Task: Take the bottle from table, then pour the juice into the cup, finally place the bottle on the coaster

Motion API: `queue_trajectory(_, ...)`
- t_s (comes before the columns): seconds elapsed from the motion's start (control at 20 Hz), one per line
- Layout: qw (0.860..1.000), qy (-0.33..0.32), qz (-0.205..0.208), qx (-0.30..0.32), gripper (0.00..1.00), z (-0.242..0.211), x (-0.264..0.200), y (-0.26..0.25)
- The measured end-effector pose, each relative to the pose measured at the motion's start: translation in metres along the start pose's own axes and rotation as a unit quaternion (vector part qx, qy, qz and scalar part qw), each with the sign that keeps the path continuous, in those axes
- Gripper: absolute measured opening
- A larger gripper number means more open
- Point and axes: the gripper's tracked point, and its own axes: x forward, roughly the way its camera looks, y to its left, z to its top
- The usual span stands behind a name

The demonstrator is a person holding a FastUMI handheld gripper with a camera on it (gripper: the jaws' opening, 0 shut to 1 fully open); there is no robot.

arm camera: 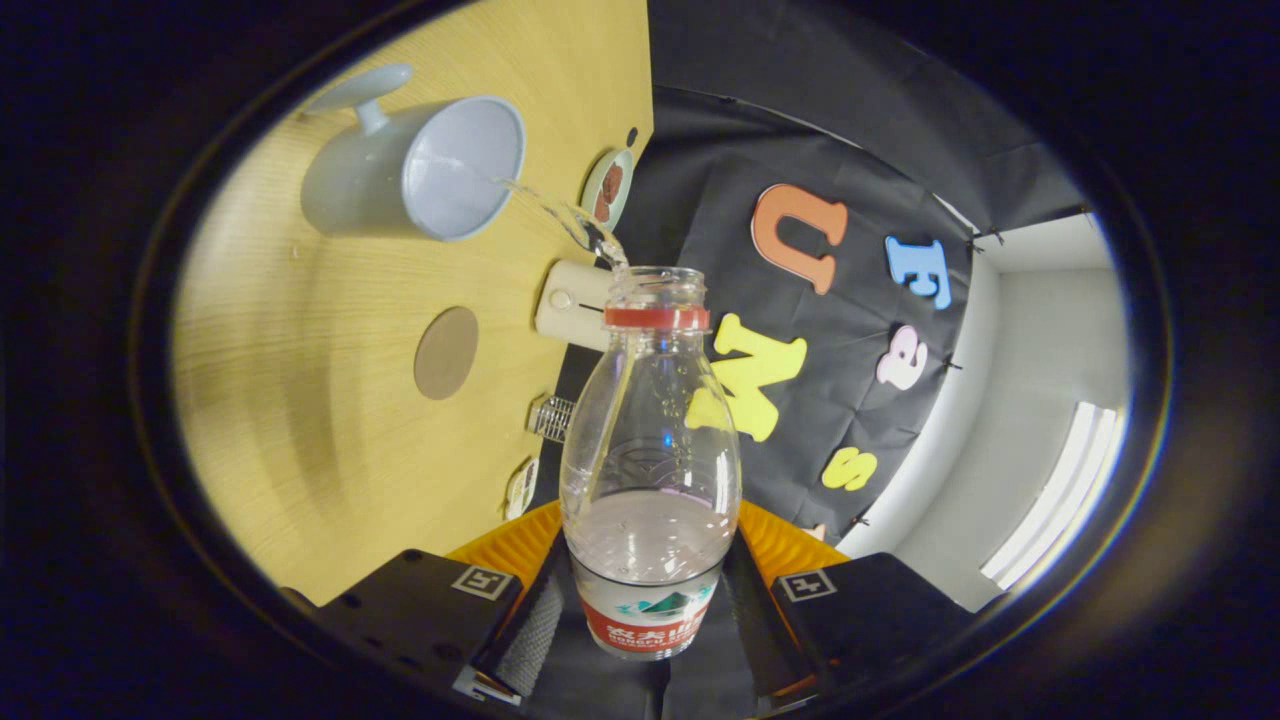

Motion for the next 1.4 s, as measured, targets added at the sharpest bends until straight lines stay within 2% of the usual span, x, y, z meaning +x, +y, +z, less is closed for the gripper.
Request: queue_trajectory(1.4,0.995,0.014,-0.041,-0.09,0.81,0.007,-0.002,-0.034)
